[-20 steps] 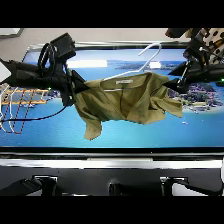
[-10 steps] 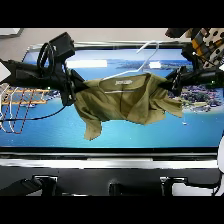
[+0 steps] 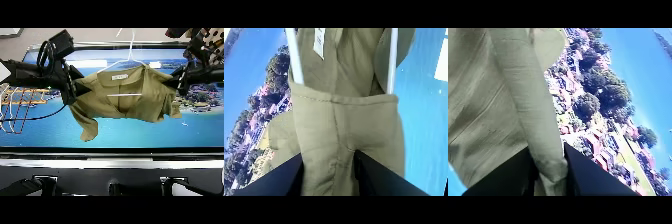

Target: Fold the clothes and pants, and hang the long-sleeved shirts on hangers.

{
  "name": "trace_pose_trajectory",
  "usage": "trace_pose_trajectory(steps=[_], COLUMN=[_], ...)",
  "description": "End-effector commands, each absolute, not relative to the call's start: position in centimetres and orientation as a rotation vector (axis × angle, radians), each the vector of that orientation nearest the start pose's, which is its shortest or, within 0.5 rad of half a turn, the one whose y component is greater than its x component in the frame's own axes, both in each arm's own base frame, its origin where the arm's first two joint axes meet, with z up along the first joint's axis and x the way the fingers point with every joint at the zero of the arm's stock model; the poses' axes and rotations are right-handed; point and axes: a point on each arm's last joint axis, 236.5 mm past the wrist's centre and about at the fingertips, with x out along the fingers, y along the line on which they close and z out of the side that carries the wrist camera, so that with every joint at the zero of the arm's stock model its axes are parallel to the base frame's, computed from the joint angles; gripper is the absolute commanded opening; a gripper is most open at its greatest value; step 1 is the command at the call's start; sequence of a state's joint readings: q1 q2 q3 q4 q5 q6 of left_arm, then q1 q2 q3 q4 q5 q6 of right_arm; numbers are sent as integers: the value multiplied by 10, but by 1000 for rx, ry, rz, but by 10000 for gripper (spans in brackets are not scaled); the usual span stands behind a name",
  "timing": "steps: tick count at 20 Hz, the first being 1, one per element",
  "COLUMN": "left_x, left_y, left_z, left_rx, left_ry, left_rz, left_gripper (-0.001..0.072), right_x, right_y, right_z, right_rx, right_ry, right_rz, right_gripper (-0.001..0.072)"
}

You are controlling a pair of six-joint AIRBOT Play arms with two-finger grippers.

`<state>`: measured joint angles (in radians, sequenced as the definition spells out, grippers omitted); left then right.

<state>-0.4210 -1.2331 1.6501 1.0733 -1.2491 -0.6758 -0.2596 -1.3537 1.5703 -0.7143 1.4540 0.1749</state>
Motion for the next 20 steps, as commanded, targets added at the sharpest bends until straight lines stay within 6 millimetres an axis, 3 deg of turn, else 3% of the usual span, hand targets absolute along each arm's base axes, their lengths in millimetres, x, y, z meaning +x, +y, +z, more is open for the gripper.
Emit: trace_pose_trajectory(steps=[1,3,4,7,13,16,20], left_x=[356,371,381,410,444,448,448], left_y=[-268,-260,-255,-241,-230,-230,-231], left_z=[240,242,246,263,308,319,320], left_rx=[553,502,466,313,61,-8,-48], left_ry=[500,516,517,487,344,309,316], left_rz=[-1029,-935,-877,-706,-540,-525,-520], left_gripper=[355,486,495,613,613,612,612], right_x=[398,386,379,357,318,311,294], right_y=[58,44,37,26,24,5,-39], right_z=[213,236,248,279,308,328,359], right_rx=[-522,-530,-548,-570,-581,-482,-364], right_ry=[512,489,470,435,455,458,425], right_rz=[944,869,833,735,590,393,73], right_gripper=[29,29,29,28,29,29,29])
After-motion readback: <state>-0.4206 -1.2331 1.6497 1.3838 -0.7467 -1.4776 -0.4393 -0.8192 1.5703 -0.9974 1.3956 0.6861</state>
